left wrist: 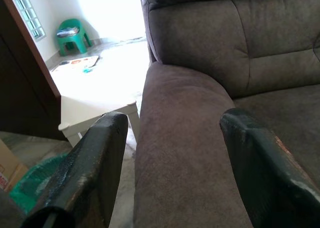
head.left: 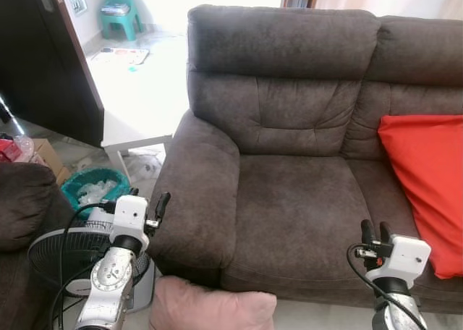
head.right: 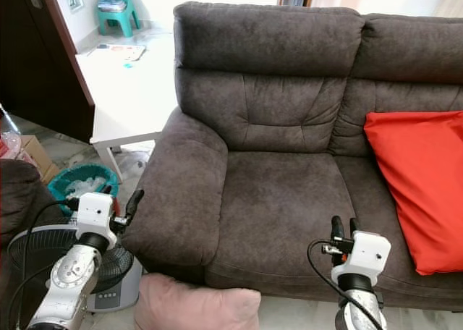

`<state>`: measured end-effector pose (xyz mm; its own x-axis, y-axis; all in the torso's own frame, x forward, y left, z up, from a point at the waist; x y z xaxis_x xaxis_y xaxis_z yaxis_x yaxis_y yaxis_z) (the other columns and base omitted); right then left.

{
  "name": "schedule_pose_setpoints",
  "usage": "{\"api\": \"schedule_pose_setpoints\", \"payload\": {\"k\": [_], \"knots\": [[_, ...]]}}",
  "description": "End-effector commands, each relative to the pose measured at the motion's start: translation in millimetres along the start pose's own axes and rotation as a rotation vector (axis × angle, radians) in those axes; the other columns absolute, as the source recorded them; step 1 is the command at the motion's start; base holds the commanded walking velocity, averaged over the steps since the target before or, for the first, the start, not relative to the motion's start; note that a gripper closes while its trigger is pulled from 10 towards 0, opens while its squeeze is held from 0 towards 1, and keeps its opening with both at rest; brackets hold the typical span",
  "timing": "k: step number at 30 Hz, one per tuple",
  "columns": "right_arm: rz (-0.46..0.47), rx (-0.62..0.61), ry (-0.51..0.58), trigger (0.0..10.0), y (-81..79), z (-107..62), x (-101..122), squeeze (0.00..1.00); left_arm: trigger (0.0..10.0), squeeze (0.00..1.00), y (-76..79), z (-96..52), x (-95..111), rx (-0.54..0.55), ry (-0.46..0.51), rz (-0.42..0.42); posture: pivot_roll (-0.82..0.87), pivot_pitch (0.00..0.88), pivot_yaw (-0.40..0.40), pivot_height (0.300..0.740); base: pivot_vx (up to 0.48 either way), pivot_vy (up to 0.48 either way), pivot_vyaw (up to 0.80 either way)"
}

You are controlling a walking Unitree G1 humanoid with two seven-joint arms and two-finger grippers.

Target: Move the pillow to the sofa from floor

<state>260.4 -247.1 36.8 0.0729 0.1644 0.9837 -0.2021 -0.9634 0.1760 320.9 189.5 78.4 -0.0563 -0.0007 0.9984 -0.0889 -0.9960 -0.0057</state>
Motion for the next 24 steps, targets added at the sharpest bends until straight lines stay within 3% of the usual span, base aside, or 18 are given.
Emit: {"api": "schedule_pose_setpoints", "payload": {"k": [1,17,24], "knots": [[-0.003,0.002,0.003,10.0,0.6,1.8,3.2,0.0,10.0,0.0,-0.2,3.2,9.1,0.005,0.029,0.005,0.07,0.0,-0.065,0.74,0.0,0.0,0.0],[0.0,0.02,-0.015,10.0,-5.1,4.4,4.1,0.0,10.0,0.0,2.6,2.1,10.1,0.005,0.03,0.001,0.07,0.0,-0.064,0.74,0.0,0.0,0.0],[0.009,0.027,-0.024,10.0,-9.3,3.8,3.2,0.0,10.0,0.0,2.5,2.9,11.6,0.004,0.033,0.001,0.07,0.0,-0.058,0.685,0.0,0.0,0.0]]}}
Point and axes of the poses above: a point about 5 cm out from each wrist's last joint towards the gripper, its own z axis pointing out of the wrist towards the gripper, its own x axis along the axis of the wrist's last joint, y = z × x, the point moved 4 cm from there along z, pointing out of the wrist towards the gripper, and after that the axes turned 11 degrees about -z, right-handed, at the moved point
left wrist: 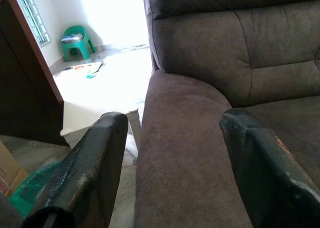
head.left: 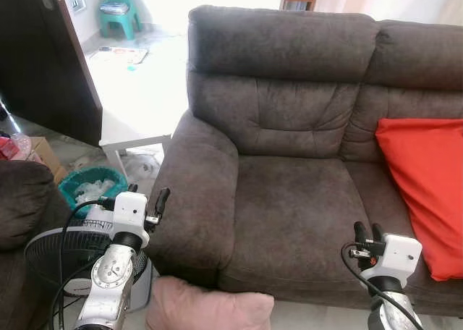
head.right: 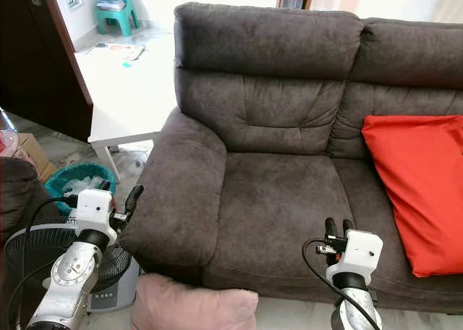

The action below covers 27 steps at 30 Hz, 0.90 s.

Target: Move the pillow to the sofa from floor

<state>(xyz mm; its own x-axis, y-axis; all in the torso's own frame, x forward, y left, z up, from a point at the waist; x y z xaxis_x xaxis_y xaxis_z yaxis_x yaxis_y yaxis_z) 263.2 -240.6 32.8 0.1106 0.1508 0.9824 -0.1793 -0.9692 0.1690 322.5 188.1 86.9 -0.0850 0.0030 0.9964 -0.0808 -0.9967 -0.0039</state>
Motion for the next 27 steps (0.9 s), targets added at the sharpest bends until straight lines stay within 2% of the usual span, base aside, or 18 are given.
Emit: {"api": "schedule_pose_setpoints", "payload": {"k": [1,7,27], "knots": [[0.003,0.003,0.016,10.0,-1.7,1.9,6.0,0.0,10.0,0.0,1.4,0.9,3.2,-0.006,0.004,0.003,0.07,0.0,-0.058,0.68,0.0,0.0,0.0],[-0.001,0.0,0.021,10.0,-0.2,0.6,6.7,0.0,10.0,0.0,2.8,1.6,3.3,-0.011,0.003,0.003,0.07,0.0,-0.057,0.646,0.0,0.0,0.0],[-0.008,0.017,0.022,10.0,-2.4,1.0,7.6,0.0,10.0,0.0,2.5,0.6,1.6,-0.001,-0.006,0.001,0.08,0.0,-0.069,0.646,0.0,0.0,0.0]]}}
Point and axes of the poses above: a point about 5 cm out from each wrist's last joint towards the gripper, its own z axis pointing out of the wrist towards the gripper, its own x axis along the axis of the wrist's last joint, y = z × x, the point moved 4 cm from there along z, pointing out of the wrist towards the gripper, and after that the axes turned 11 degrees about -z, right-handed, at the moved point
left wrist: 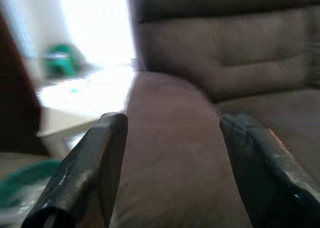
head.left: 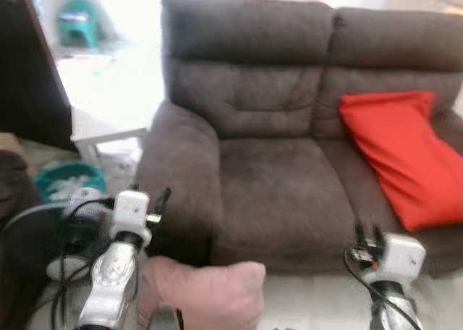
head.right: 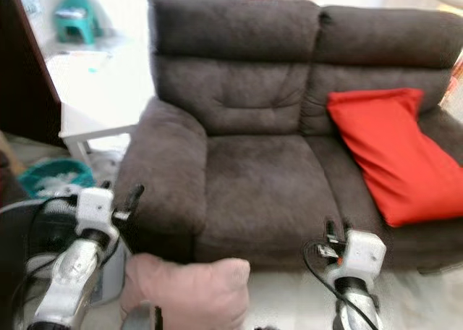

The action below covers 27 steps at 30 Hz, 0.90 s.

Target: Move the pillow to the sofa from floor

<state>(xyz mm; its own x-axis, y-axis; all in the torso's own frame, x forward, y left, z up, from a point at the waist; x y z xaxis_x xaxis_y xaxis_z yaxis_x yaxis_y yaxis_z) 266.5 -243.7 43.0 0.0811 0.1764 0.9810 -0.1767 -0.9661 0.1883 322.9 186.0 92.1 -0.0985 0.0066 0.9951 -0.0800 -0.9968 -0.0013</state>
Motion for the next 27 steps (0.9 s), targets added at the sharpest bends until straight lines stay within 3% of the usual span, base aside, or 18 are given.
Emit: {"api": "schedule_pose_setpoints", "payload": {"k": [1,12,27], "knots": [[0.012,0.016,-0.011,10.0,-6.6,-2.1,-2.1,0.0,10.0,0.0,0.5,-0.5,-3.6,-0.002,-0.02,0.003,0.08,0.0,-0.069,0.646,0.0,0.0,0.0],[0.014,0.034,-0.033,10.0,-9.8,-2.1,-4.7,0.0,10.0,0.0,1.0,-1.3,-4.3,0.0,-0.025,0.004,0.08,0.0,-0.071,0.646,0.0,0.0,0.0],[0.003,0.051,-0.041,10.0,-10.6,2.9,-4.6,0.0,10.0,0.0,-1.7,-3.0,-4.2,0.017,-0.022,0.006,0.11,0.0,-0.091,0.562,0.0,0.0,0.0]]}}
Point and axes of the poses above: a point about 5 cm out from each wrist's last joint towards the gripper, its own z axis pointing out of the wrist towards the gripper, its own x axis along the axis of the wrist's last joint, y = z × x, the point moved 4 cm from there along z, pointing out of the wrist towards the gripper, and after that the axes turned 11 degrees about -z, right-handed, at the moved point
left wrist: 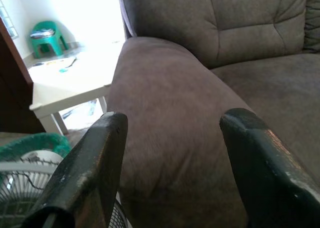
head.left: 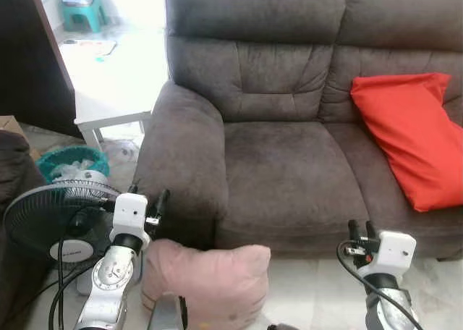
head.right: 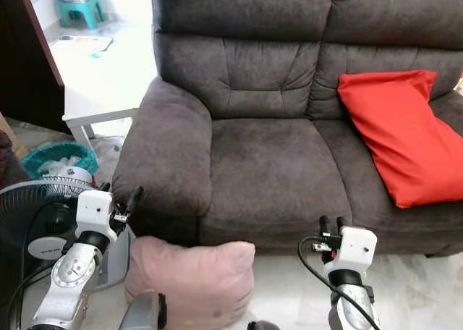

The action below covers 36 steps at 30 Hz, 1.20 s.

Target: Move the pillow to the sofa from floor

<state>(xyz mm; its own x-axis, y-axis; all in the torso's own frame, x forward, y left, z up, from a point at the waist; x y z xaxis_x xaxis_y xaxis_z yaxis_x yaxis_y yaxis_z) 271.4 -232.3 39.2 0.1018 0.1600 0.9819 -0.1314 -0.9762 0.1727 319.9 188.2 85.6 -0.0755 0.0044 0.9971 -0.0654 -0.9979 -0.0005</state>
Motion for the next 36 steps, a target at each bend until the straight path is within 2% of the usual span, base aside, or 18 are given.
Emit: {"api": "schedule_pose_setpoints", "payload": {"k": [1,5,21,32,36], "knots": [[-0.012,0.013,-0.016,10.0,0.4,2.1,-2.4,0.0,10.0,0.0,-1.5,-0.4,2.2,0.01,0.003,0.008,0.12,0.0,-0.094,0.552,0.0,0.0,0.0],[-0.015,0.015,-0.004,10.0,0.1,5.0,0.2,0.0,10.0,0.0,-4.4,-3.0,1.6,0.023,0.002,0.008,0.12,0.0,-0.1,0.534,0.0,0.0,0.0],[-0.045,0.034,-0.003,10.0,0.8,5.8,-1.0,0.0,10.0,0.0,-1.1,-3.4,-3.6,0.022,-0.019,-0.004,0.12,0.0,-0.101,0.534,0.0,0.0,0.0],[-0.06,0.067,0.004,10.0,-2.2,8.7,0.6,0.0,10.0,0.0,-0.5,-5.2,-10.1,0.026,-0.045,-0.019,0.12,0.0,-0.108,0.534,0.0,0.0,0.79],[-0.061,0.057,-0.014,10.0,-0.1,7.7,-3.1,0.0,10.0,0.0,-0.6,-6.2,-12.6,0.028,-0.053,-0.023,0.11,0.0,-0.108,0.534,0.0,0.0,0.39]]}}
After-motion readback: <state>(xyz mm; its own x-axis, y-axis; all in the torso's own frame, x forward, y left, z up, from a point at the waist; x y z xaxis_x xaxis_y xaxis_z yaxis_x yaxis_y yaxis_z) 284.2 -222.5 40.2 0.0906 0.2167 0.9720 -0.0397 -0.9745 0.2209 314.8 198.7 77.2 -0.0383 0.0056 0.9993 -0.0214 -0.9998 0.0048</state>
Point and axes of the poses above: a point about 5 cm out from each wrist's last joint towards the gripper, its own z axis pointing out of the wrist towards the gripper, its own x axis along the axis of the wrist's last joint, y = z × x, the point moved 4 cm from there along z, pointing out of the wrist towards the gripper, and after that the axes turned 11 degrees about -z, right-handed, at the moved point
